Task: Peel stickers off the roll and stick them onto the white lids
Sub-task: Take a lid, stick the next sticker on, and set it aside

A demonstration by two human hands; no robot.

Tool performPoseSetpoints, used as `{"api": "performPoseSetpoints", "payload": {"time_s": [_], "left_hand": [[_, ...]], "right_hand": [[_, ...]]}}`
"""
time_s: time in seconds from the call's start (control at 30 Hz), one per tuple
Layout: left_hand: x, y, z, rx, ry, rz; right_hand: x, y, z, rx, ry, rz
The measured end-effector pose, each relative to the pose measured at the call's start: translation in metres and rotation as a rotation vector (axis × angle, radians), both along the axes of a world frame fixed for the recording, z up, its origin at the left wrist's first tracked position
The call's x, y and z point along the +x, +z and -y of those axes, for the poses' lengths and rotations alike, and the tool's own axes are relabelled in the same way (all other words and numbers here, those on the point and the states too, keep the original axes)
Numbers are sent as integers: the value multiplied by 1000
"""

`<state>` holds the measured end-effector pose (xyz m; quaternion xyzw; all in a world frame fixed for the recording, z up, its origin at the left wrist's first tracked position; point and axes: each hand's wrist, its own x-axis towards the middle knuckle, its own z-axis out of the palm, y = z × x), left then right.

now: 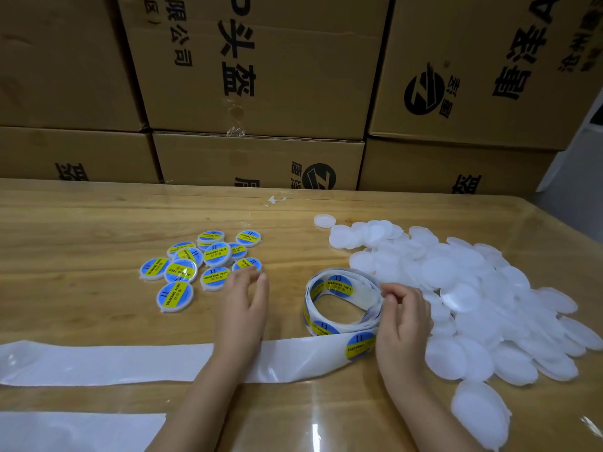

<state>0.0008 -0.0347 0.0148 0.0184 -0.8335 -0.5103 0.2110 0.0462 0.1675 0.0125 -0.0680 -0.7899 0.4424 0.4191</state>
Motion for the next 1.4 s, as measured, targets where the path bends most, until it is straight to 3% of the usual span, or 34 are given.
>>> {"api": "performPoseSetpoints", "payload": {"time_s": [0.03,0.1,0.2,0.27,0.37,0.43,0.6,0.8,1.07,1.23,1.4], "left_hand": [[7,6,-9,153,-66,-42],[19,14,-25,242,-179,-143],[31,7,-37,-49,-346,-340],[34,-3,-38,-352,-423,-414],[34,-10,-39,-636,-481,-403],[34,-10,-38,-747,-464,-424],[32,-7,-34,-789,-459,-448],[33,-6,-35,-737,-463,-456],[43,-2,-37,-311,-452,-417],[39,-6,-35,-262,-478,-302],[36,-9,-33,-233,-523,-165]], "right_hand": [[-1,1,-4,-44,-34,15],[-5,1,-11,-91,-111,75],[-6,2,-18,-85,-199,216],[-5,4,-20,45,-267,299],[-2,-1,-24,307,-308,482],[-1,-6,-28,394,-306,603],[0,-9,-36,520,-354,772],[-2,-11,-39,598,-373,847],[-3,-10,-38,487,-392,648],[-5,-11,-41,501,-397,758],[-6,-11,-41,489,-374,692]]}}
